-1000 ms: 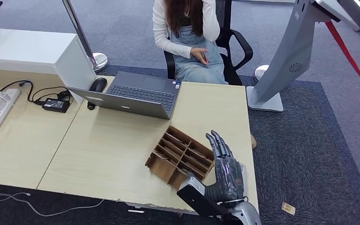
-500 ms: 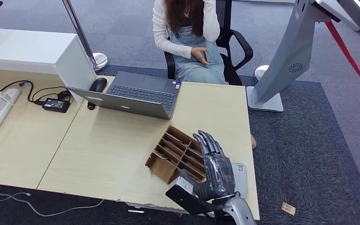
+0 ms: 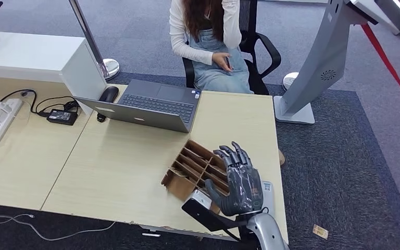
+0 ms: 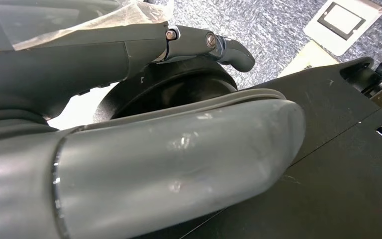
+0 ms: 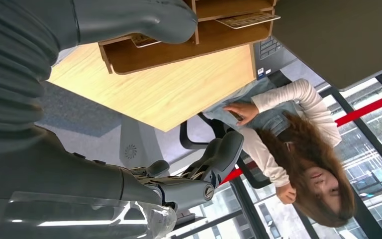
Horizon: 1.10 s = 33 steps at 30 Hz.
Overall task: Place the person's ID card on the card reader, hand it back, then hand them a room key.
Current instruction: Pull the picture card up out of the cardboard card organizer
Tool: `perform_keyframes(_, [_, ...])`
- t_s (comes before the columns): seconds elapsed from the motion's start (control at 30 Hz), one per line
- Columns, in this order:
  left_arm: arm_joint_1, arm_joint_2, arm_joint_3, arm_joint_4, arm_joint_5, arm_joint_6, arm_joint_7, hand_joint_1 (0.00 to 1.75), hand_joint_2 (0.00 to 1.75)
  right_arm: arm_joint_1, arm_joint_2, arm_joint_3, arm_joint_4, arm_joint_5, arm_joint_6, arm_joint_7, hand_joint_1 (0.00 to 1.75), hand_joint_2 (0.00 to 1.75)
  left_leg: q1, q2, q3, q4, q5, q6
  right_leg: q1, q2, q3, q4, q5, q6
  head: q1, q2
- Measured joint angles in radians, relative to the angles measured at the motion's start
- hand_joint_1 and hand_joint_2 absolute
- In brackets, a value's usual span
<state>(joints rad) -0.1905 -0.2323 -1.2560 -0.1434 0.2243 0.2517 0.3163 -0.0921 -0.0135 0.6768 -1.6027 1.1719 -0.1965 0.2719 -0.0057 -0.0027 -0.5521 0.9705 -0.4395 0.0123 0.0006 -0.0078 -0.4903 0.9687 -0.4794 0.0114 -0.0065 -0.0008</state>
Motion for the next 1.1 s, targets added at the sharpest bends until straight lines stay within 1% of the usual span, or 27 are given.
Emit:
perform_keyframes(0.27, [0.000,0.000,-0.001,0.000,0.000,-0.001,0.000,0.00,0.00,-0.036,0.009,-0.007,0.030,0.003,0.037,-0.003,0.58,1.75,0.000,0.000,0.000,0.000,0.000,0.000,0.000,0.000,0.000,0.000,0.000,0.000,0.000,0.000])
perform_keyframes(0.67, [0.000,0.001,-0.001,0.000,0.000,-0.001,0.004,0.00,0.00,-0.061,0.022,-0.010,0.093,-0.025,0.042,-0.002,0.84,1.75,0.000,0.000,0.000,0.000,0.000,0.000,0.000,0.000,0.000,0.000,0.000,0.000,0.000,0.000])
perform_keyframes(1.1, [0.000,0.002,0.001,0.000,0.000,0.000,0.008,0.00,0.00,-0.072,0.025,-0.026,0.196,-0.045,0.027,0.013,0.84,1.75,0.000,0.000,0.000,0.000,0.000,0.000,0.000,0.000,0.000,0.000,0.000,0.000,0.000,0.000])
